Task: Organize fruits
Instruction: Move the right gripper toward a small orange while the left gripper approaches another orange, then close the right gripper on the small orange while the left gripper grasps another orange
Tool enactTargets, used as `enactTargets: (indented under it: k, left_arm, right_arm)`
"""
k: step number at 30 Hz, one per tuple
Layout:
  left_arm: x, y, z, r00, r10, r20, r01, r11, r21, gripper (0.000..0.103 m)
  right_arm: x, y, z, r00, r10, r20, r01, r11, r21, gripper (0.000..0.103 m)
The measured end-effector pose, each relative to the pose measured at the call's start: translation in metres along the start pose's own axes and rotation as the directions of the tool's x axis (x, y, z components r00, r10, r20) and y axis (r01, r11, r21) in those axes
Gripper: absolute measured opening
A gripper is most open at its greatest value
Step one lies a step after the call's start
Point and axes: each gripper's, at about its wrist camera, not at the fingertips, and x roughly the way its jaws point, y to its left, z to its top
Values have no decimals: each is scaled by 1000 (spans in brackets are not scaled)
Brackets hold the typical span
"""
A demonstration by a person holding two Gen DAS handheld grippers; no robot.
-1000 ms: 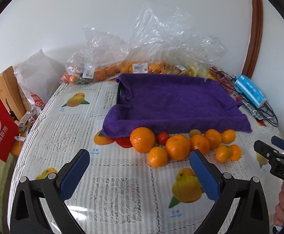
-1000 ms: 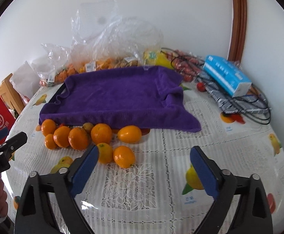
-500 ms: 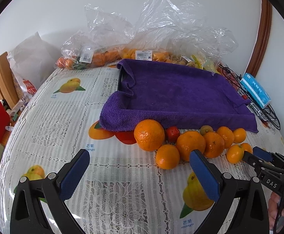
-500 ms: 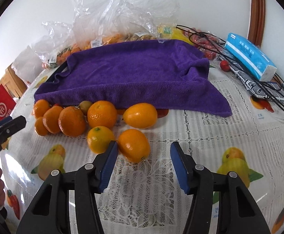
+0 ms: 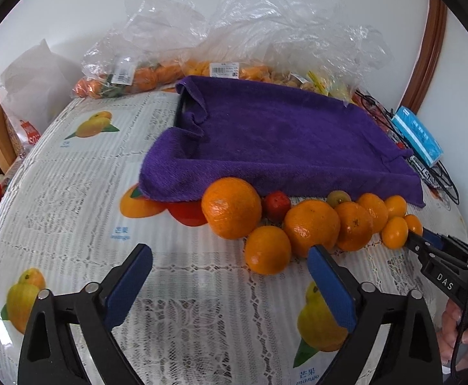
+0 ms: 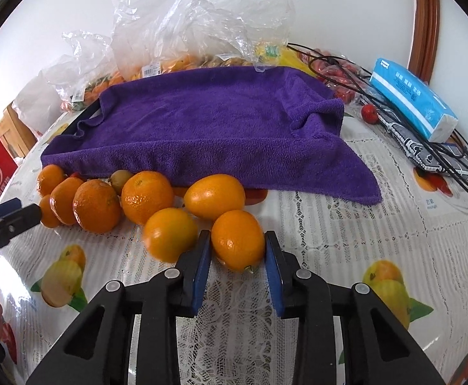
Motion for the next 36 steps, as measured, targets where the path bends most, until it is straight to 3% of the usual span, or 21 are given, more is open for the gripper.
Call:
enactTargets:
  k: [7,13,22,24,26,36]
  left_arm:
    - [7,-6,-2,1000,-27,6,27,1000,-17,76]
    - [4,-10,-4,997,-69,26,68,998,15,44]
    - [13,-8,-1,999,-52,11,52,998,-22,50]
    - [13,-9,-1,999,-47,10,47,999,-11,47]
    - [12,-9,-2,997,-72,-2,72,997,-10,31]
    - [9,-11,-7,999,-37,6,38,999,-11,31]
  right_arm:
    - [0,-1,0,1000,1,-1,-1,1000,-1,33]
    - [0,-3,0,1000,21,2,-21,1000,17,33]
    - [0,-3,-1,1000,14,6,-14,1000,12,33]
    - [0,-3,-1,1000,18,6,-18,1000,17,33]
    - [-1,-4,-1,1000,28,8,-28,999,24,33]
    - [-9,-4,-11,1000,17,5,-17,1000,3,32]
